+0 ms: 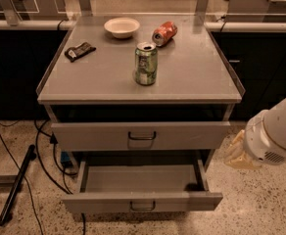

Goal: Close middle drawer

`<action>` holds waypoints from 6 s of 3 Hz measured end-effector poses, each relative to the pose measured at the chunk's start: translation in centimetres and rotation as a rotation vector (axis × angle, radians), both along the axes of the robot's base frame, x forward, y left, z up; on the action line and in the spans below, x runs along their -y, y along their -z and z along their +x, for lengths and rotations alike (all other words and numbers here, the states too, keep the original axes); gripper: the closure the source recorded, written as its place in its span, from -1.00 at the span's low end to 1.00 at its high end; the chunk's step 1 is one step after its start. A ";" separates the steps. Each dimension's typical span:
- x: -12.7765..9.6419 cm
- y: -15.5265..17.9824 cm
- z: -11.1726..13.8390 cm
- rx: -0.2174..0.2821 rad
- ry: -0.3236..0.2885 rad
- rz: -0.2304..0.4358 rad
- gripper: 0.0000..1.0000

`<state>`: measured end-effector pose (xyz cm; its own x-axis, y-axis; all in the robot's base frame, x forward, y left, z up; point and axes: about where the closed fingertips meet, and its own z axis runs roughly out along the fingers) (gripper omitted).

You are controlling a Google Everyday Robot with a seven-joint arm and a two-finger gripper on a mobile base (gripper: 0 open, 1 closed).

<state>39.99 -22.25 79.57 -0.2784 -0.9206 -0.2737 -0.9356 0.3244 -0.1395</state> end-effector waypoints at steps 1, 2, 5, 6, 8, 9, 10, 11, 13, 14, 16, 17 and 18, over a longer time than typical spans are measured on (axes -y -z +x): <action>1.1 5.9 -0.6 -0.035 0.002 -0.008 1.00; 2.3 13.4 -1.0 -0.042 0.015 0.033 1.00; 2.7 24.3 -2.4 -0.090 -0.012 0.189 1.00; 2.9 28.7 -1.8 -0.052 -0.027 0.176 1.00; 1.1 39.0 0.0 0.049 -0.095 0.267 1.00; 1.2 39.2 0.0 0.067 -0.092 0.263 1.00; 0.9 40.5 0.8 0.140 -0.102 0.285 1.00; -0.2 41.7 2.0 0.233 -0.135 0.320 1.00; -2.4 42.6 4.3 0.397 -0.185 0.345 1.00; -3.2 42.8 5.8 0.456 -0.195 0.333 1.00; -3.7 43.0 9.0 0.532 -0.189 0.302 1.00; -3.9 43.1 10.6 0.550 -0.186 0.290 1.00; -4.0 43.3 13.0 0.564 -0.179 0.274 1.00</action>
Offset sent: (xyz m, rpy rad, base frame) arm -0.0051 -0.0390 -0.2373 0.0984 0.0164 -0.0398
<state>52.98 -18.25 36.28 0.1271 -0.8158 -0.5642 -0.7859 0.2642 -0.5590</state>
